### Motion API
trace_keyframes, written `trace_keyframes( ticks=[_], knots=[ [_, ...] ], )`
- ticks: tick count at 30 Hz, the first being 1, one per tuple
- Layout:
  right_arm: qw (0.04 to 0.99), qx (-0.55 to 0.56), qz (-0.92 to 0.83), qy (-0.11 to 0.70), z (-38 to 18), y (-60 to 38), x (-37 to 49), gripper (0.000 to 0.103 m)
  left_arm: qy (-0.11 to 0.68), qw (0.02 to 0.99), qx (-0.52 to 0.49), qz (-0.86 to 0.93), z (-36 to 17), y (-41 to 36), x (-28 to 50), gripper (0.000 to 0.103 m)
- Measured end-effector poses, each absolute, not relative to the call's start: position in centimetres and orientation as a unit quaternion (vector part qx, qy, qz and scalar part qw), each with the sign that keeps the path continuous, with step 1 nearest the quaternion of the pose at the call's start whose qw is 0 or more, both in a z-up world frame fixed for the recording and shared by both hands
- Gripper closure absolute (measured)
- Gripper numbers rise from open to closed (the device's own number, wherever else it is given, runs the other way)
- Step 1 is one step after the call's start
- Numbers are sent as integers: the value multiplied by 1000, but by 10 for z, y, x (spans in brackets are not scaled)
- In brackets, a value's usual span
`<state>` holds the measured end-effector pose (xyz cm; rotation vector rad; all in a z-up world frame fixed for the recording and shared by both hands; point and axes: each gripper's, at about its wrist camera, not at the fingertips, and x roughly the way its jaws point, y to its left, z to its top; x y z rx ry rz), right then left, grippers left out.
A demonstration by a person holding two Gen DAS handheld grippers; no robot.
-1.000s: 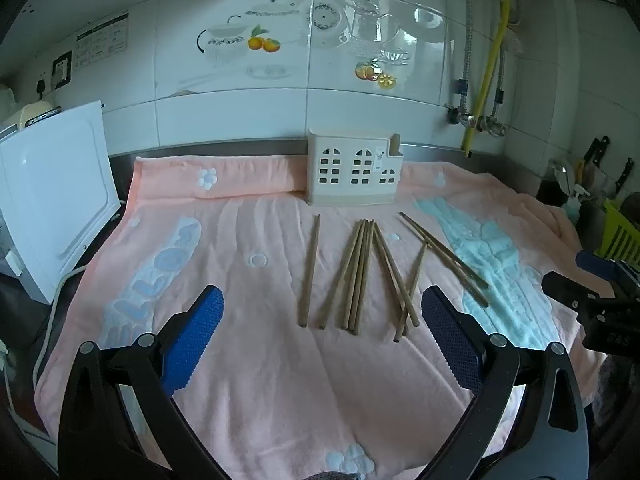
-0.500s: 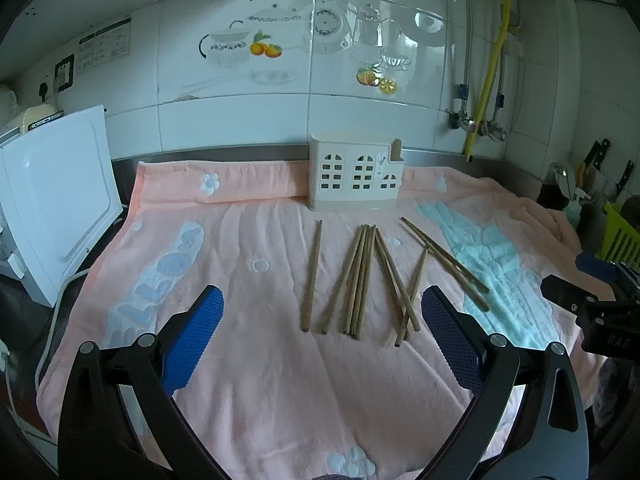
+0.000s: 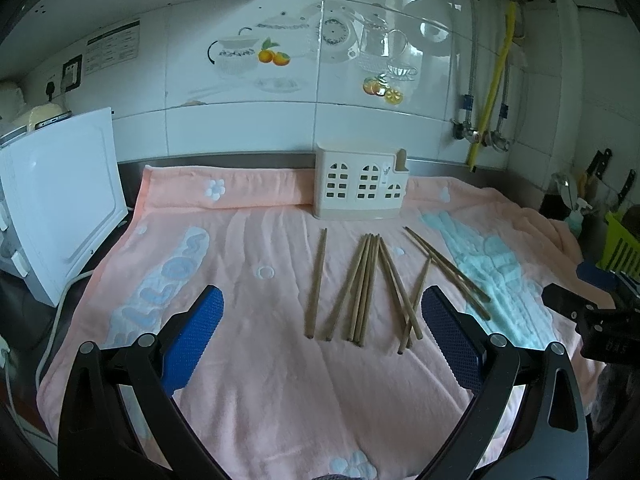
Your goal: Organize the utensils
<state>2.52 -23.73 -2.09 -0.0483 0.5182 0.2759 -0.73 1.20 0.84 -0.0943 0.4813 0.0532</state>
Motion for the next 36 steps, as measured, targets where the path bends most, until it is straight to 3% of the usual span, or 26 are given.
trace_keyframes(
  ticks=[36],
  knots=[
    [958,-17,135,254,-25,-241,29,6,233,970,-57,36,8,15,-4,5]
  ],
)
